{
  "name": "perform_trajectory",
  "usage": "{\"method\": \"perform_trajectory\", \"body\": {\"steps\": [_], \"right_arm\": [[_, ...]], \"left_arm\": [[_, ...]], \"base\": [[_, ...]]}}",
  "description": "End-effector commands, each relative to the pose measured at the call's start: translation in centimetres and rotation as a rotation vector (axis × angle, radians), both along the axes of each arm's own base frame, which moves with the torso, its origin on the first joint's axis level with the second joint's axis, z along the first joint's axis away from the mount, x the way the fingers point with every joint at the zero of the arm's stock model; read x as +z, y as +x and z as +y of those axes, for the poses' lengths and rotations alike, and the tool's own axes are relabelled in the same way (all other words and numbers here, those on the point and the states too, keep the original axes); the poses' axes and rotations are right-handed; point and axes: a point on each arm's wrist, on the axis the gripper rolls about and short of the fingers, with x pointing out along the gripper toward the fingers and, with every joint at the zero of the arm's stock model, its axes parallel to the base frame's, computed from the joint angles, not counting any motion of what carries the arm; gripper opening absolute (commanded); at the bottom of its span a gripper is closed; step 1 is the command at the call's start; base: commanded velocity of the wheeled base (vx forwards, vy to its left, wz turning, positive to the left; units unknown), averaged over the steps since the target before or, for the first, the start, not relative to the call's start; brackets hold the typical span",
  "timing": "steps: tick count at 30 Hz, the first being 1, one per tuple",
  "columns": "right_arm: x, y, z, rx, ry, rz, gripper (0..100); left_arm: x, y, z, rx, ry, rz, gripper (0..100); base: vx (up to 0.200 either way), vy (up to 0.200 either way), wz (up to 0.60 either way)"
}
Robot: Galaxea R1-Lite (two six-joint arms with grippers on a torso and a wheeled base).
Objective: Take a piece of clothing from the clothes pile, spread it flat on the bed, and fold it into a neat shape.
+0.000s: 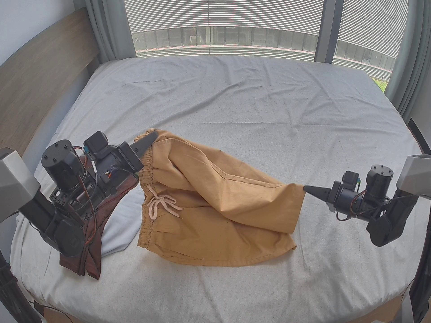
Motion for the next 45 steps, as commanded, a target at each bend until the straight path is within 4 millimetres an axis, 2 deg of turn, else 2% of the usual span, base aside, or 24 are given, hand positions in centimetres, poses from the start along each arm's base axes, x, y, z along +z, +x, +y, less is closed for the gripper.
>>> {"method": "perform_trajectory", "body": {"steps": [1,11,12,22,30,45], "right_arm": [[-4.9,0.4,1.1,0.035,-0.035,0.114,0],[-6.6,0.8,2.3,0.072,-0.045,0.137,0],[-6.9,0.9,2.4,0.074,-0.046,0.143,100],[-7.8,2.1,3.8,0.097,-0.044,0.124,100],[-7.8,2.8,4.7,0.115,-0.032,0.107,100],[-5.5,5.1,5.9,0.094,0.093,0.054,100]], "left_arm": [[-0.2,0.0,-0.1,-0.001,0.001,0.004,0],[0.0,0.1,0.0,0.0,-0.001,0.001,0],[0.0,0.1,0.0,-0.001,-0.001,0.001,0],[0.0,0.1,0.0,0.0,-0.002,-0.002,0],[-0.1,0.1,-0.1,0.0,-0.003,0.002,0],[-0.1,0.1,-0.1,-0.002,-0.003,0.005,0]], "base": [[0.0,0.0,0.0],[0.0,0.0,0.0],[0.0,0.0,0.0],[0.0,0.0,0.0],[0.0,0.0,0.0],[0.0,0.0,0.0]]}}
